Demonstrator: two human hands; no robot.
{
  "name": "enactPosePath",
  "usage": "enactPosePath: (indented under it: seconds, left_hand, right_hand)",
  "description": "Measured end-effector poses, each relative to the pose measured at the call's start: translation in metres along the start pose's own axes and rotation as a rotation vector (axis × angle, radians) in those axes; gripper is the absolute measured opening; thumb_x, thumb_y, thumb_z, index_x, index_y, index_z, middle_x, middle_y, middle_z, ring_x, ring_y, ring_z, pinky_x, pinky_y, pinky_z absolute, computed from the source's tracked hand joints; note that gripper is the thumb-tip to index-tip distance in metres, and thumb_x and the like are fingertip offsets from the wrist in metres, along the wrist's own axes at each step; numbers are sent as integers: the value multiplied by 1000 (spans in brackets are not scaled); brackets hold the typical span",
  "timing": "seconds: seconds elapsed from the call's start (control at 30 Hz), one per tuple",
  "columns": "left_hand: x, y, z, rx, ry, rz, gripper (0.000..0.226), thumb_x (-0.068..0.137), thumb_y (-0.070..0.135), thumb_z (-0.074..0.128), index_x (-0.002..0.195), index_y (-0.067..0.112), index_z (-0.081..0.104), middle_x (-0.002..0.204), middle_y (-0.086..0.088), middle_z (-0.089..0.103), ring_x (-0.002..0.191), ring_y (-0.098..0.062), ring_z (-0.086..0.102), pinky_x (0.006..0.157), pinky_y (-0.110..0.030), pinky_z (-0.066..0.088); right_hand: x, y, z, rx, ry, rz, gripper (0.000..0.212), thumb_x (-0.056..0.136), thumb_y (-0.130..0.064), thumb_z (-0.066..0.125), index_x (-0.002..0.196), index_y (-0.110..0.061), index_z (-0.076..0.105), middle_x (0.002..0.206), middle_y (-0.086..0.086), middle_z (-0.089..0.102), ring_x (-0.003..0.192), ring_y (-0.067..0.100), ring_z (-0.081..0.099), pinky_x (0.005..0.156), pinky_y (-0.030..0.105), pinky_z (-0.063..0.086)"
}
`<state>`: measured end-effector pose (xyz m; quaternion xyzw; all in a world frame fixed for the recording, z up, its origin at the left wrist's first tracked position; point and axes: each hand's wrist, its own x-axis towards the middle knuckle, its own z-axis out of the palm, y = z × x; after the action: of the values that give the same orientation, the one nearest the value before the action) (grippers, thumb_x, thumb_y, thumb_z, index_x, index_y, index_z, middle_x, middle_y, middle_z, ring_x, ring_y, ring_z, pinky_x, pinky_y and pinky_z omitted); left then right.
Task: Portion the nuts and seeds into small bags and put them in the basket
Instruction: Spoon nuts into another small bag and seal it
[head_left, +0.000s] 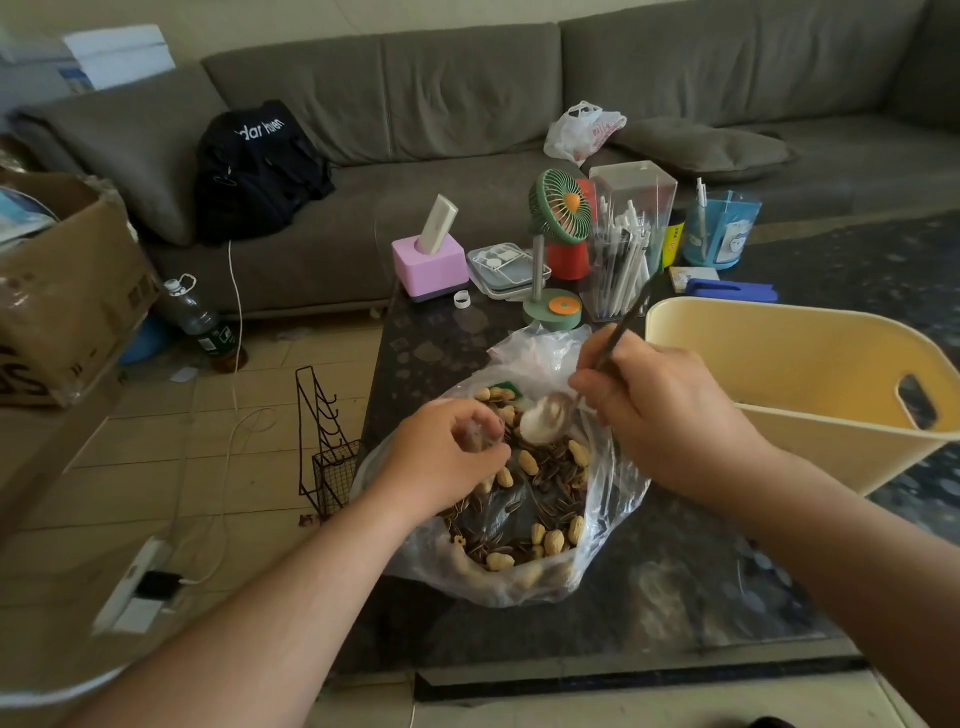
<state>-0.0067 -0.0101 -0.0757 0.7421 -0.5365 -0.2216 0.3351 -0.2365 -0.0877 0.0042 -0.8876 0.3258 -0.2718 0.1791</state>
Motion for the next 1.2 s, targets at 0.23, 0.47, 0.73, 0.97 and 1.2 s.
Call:
enactPosePath:
  seconds: [0.23,0.47,0.73,0.97,1.2]
  left_hand:
    - [-2,3,-8,-116,17,1,3,96,40,76,95,42,74,89,10,78,77,-2,75,68,-24,62]
    - [2,8,-11,-295,121,8,14,103,29,69,92,36,67,93,16,76,96,2,69,82,-20,54]
    - [7,12,-13,-502,138,1,17,105,32,65,92,23,58,66,16,57,85,1,62,85,-28,45]
    - [0,11,-17,-386,205,138,14,102,38,70,110,44,60,111,10,77,104,-8,74,97,-44,61]
    - [0,2,-18,-327,187,165,73,82,52,84,141,42,43,126,15,76,114,-2,73,105,-42,59]
  right_hand:
    - [-4,3,12,140,-213,260,19,107,-42,50,97,-27,56,79,-2,71,68,7,69,66,29,56]
    - [-9,-4,45,593,-159,537,14,107,-31,57,108,-17,60,78,9,75,65,23,75,58,28,60]
    - [-11,-1,65,691,-16,601,7,106,-29,60,102,-23,60,79,6,76,69,20,76,66,34,62]
    - [-12,-1,62,526,-18,508,7,105,-33,60,102,-27,62,85,-2,76,75,8,74,74,31,64]
    - [-10,4,47,301,-7,413,14,108,-35,52,98,-30,60,83,-6,73,70,-1,72,72,31,62]
